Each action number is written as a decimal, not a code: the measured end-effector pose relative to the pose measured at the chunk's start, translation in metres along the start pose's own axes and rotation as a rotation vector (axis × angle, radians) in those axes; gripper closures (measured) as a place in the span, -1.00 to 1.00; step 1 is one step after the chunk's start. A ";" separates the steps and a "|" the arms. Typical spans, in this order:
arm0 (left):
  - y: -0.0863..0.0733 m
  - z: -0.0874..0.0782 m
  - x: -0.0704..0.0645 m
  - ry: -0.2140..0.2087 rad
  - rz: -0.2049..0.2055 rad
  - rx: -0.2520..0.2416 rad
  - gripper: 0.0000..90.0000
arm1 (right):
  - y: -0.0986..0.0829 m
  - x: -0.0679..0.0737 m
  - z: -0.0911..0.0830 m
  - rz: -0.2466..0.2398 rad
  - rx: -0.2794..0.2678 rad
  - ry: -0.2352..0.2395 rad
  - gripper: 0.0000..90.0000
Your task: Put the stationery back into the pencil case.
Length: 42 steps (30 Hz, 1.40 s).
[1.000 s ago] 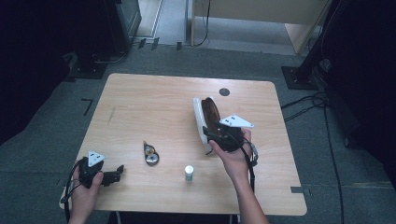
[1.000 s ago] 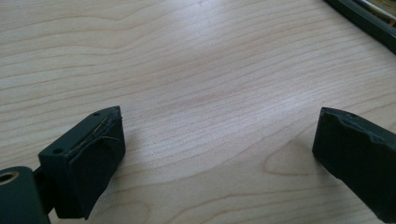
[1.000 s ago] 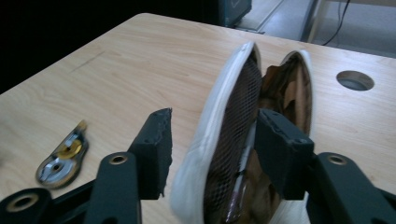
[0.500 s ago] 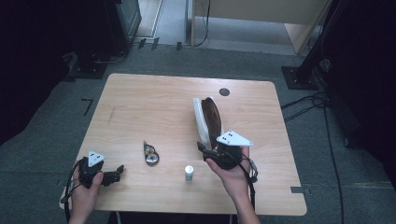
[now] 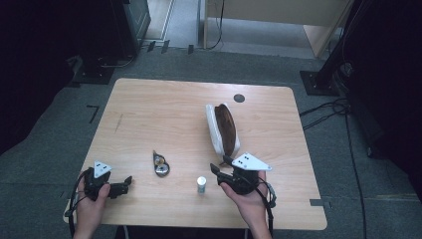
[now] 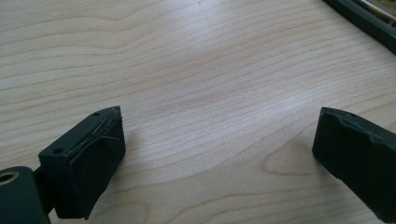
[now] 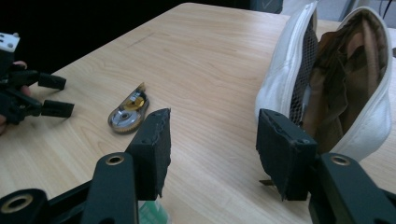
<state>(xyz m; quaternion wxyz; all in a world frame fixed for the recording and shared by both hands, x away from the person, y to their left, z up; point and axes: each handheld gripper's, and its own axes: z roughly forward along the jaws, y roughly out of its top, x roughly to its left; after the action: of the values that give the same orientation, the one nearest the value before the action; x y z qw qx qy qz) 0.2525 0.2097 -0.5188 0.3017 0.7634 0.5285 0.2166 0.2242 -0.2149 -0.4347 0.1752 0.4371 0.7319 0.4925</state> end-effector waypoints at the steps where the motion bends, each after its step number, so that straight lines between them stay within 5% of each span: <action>1: 0.000 0.000 0.000 0.000 0.001 0.000 -0.94 | -0.001 0.001 0.000 -0.007 -0.003 0.005 0.02; 28: 0.000 0.000 0.000 0.000 0.001 0.000 -0.94 | -0.017 0.026 -0.001 -0.038 0.026 0.138 0.04; 42: 0.000 0.000 0.000 0.000 0.000 0.000 -0.94 | -0.024 0.033 0.008 -0.055 0.062 0.150 0.02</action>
<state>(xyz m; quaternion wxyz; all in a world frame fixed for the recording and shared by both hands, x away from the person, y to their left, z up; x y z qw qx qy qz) 0.2525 0.2096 -0.5188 0.3017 0.7633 0.5286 0.2168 0.2005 -0.1868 -0.4533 0.1197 0.3839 0.7697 0.4959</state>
